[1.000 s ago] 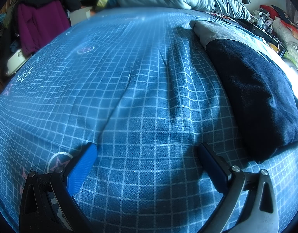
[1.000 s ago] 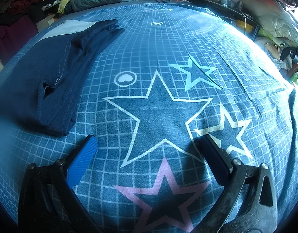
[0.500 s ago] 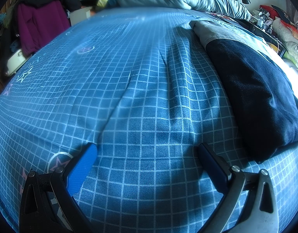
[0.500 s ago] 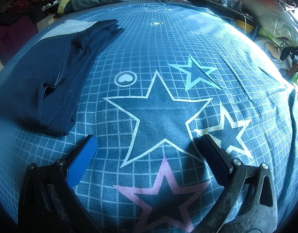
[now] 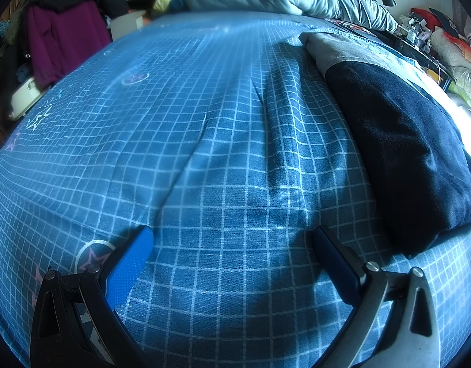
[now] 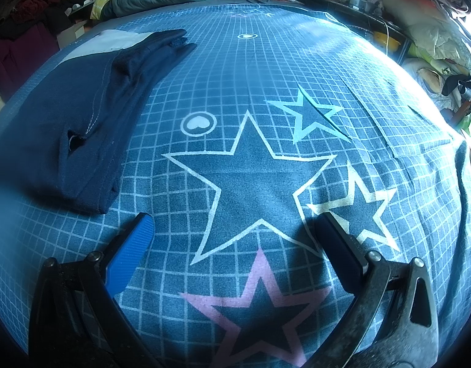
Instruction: Fold small clothes
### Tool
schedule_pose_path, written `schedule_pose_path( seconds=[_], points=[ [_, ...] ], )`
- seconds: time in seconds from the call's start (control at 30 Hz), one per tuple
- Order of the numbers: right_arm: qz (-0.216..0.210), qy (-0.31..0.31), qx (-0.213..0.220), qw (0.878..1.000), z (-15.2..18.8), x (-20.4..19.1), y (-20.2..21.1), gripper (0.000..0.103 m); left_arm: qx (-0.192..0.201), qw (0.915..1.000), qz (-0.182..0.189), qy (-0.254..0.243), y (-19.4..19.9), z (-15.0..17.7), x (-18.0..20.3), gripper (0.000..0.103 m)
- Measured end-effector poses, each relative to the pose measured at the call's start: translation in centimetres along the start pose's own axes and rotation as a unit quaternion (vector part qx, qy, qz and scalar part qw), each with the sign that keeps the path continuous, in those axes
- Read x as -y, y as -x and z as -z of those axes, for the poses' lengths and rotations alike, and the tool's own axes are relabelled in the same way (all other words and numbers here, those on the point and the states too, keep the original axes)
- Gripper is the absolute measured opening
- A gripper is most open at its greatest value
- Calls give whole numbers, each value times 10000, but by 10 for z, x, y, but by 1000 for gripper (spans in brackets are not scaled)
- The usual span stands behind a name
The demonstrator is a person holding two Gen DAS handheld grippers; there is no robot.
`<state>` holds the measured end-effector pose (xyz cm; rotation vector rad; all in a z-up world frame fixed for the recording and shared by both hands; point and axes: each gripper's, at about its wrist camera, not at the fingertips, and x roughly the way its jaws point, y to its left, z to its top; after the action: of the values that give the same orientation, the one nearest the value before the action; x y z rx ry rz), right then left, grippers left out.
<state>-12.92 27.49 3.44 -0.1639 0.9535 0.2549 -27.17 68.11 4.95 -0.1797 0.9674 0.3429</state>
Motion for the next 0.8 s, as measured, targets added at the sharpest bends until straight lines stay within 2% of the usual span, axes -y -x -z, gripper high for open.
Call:
schedule_pose_path(
  seconds=[0.8],
  points=[
    [-72, -22, 18, 10000, -1, 5, 0, 103, 1, 10000, -1, 0, 0, 0, 0, 103]
  ],
)
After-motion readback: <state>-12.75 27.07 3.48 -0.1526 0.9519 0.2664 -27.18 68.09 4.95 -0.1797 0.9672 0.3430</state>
